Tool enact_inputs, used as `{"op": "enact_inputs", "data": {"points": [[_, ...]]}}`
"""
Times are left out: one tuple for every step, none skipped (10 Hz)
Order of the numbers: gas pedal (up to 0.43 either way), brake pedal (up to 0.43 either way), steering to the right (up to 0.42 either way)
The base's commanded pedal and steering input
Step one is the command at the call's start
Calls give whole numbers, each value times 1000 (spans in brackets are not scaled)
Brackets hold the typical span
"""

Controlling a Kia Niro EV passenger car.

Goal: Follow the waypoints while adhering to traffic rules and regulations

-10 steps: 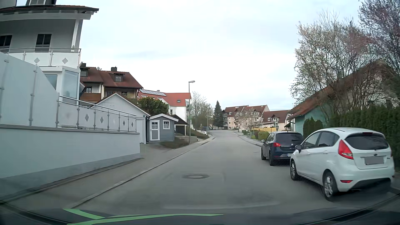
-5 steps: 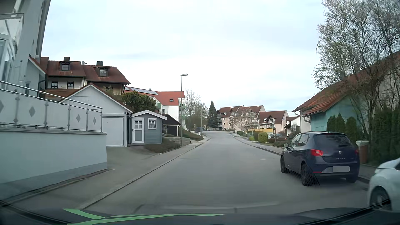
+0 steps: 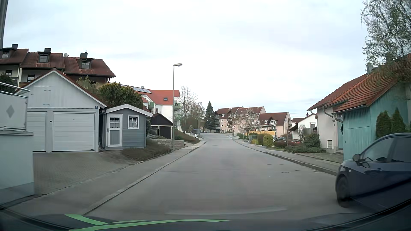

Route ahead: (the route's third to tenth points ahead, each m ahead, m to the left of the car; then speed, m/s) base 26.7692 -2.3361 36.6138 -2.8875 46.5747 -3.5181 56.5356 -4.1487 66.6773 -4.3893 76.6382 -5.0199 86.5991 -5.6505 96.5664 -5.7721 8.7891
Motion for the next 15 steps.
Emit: {"op": "enact_inputs", "data": {"points": [[138, 0, 41], [138, 0, 43], [138, 0, 43], [138, 0, 43], [138, 0, 43], [138, 0, 42], [138, 0, 41], [138, 0, 41], [138, 0, 39], [138, 0, 35], [138, 0, 29], [138, 0, 20], [138, 0, 18], [130, 0, 15], [130, 0, 12]]}}
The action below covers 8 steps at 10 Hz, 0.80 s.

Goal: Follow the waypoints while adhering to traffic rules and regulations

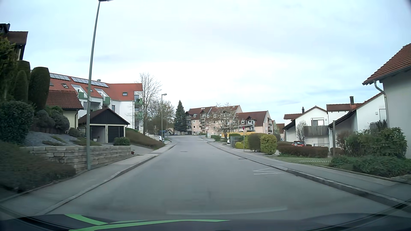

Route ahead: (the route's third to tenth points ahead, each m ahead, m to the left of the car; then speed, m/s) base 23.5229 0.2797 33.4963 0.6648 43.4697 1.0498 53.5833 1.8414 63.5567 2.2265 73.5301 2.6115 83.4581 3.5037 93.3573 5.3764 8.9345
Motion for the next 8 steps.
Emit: {"op": "enact_inputs", "data": {"points": [[130, 0, 9], [130, 0, 8], [130, 0, 4], [130, 0, 1], [130, 0, 0], [130, 0, -2], [130, 0, -4], [130, 0, -6]]}}
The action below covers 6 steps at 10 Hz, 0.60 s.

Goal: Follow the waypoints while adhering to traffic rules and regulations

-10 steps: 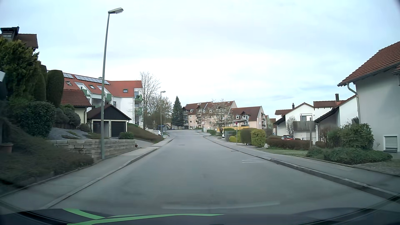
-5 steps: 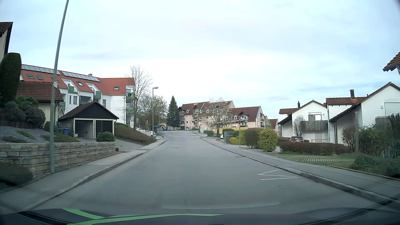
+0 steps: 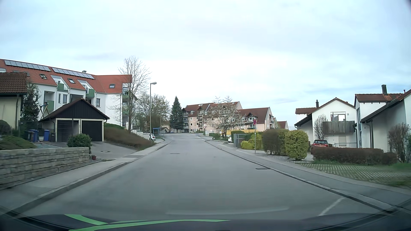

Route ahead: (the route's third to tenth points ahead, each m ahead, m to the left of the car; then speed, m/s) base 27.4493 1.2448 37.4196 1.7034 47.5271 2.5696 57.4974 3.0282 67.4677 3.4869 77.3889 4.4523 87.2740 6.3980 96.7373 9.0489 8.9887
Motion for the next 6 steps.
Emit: {"op": "enact_inputs", "data": {"points": [[130, 0, -6], [130, 0, -6], [130, 0, -6], [130, 0, -6], [130, 0, -7], [130, 0, -8]]}}
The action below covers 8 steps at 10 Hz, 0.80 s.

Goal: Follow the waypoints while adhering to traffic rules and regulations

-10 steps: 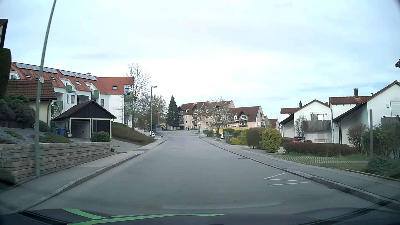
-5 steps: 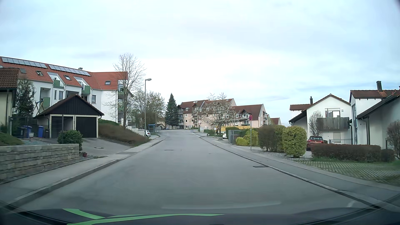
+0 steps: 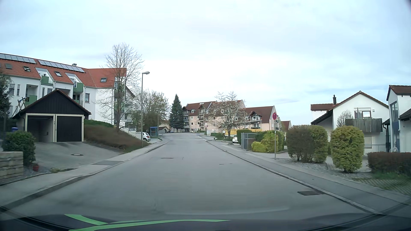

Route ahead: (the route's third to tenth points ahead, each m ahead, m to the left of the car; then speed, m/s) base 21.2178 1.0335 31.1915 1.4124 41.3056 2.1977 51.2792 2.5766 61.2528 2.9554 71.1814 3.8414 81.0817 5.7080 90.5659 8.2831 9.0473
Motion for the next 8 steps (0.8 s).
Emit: {"op": "enact_inputs", "data": {"points": [[130, 0, -9], [130, 0, -9], [130, 0, -9], [130, 0, -10], [130, 0, -10], [118, 0, -10], [98, 0, -10], [79, 0, -11]]}}
